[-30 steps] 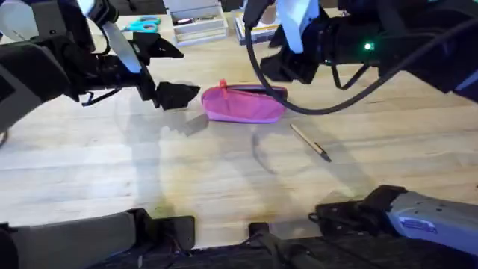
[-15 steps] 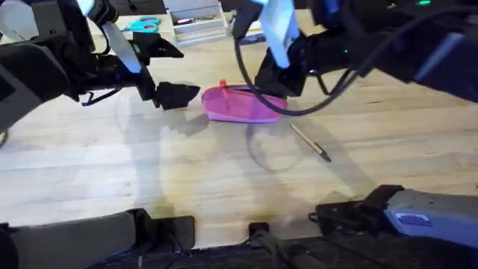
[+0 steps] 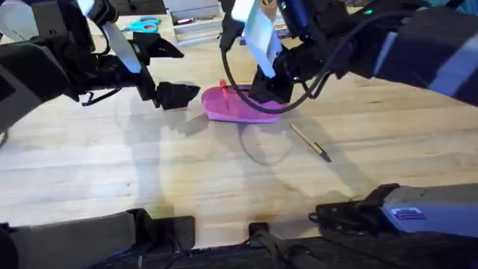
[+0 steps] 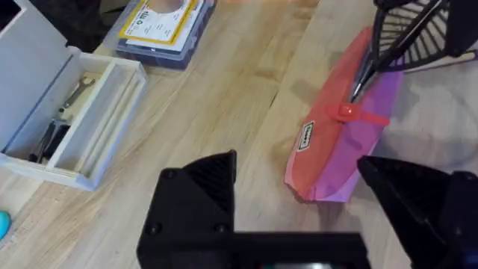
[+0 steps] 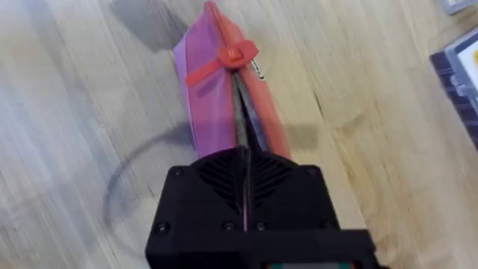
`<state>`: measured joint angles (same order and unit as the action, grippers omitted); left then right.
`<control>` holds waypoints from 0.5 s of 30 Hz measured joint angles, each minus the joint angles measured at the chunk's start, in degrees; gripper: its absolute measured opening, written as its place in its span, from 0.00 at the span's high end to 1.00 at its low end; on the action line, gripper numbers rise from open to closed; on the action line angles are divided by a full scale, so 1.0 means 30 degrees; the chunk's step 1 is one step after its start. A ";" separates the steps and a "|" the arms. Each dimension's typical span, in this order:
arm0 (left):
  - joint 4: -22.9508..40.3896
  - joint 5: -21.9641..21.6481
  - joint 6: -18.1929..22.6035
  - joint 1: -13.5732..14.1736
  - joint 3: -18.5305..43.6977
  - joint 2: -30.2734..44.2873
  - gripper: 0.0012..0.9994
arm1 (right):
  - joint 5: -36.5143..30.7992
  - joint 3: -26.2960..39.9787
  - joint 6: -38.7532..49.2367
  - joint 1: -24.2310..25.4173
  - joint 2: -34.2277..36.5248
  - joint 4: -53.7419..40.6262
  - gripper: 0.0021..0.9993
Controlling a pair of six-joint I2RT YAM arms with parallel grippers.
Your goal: Unzip the bag, pick up the pens from the table one at a time and place them inside, then zip the bag closed.
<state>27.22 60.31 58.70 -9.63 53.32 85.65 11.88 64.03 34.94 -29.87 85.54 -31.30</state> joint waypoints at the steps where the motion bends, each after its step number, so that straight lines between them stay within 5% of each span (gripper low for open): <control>1: 0.0000 0.0000 0.0000 0.0000 0.0000 0.0000 0.01 | 0.0000 0.0000 0.0000 0.0000 0.0183 -0.0002 0.97; 15: 0.0000 -0.0007 0.0000 0.0000 0.0000 0.0000 0.01 | 0.0007 0.0000 0.0000 0.0000 0.2266 0.2278 0.97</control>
<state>27.22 60.29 58.70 -9.63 53.32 85.65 11.90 64.03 34.94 -29.87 92.34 -24.47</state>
